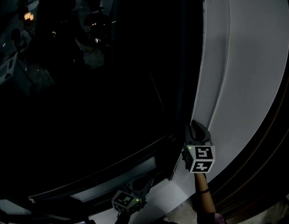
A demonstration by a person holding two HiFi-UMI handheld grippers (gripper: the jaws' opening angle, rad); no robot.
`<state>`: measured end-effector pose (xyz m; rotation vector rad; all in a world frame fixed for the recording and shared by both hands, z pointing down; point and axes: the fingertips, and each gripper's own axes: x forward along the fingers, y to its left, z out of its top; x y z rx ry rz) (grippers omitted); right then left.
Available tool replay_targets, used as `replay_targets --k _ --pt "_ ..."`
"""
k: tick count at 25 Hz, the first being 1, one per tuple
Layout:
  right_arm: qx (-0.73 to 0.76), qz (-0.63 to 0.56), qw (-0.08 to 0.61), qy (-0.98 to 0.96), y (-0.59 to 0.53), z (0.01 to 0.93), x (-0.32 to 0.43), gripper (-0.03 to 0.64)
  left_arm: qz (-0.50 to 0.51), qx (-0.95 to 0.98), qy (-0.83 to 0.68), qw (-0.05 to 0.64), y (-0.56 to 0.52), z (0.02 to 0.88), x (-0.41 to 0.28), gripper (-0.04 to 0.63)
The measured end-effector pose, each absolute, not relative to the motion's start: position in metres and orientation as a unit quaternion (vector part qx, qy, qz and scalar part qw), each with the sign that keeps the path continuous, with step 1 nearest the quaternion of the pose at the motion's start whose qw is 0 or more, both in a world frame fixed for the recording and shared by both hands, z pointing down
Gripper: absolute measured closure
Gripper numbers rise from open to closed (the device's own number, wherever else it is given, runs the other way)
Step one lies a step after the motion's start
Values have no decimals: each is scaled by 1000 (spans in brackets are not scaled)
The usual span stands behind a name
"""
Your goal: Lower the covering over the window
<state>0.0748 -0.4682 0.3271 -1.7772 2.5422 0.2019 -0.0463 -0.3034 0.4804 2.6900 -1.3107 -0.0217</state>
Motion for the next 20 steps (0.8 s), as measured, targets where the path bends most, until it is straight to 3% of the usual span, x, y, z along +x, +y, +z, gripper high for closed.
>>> replay_targets --k 4,7,20 --pt "-564 64 12 823 -480 326 66 539 -7 889 -450 77 -310 481 -55 597" --pt "-551 69 33 831 -475 327 66 599 -8 887 -455 81 -311 482 -56 597" --pt "-528 70 77 843 -414 362 65 604 -26 903 -421 86 -309 475 -37 572"
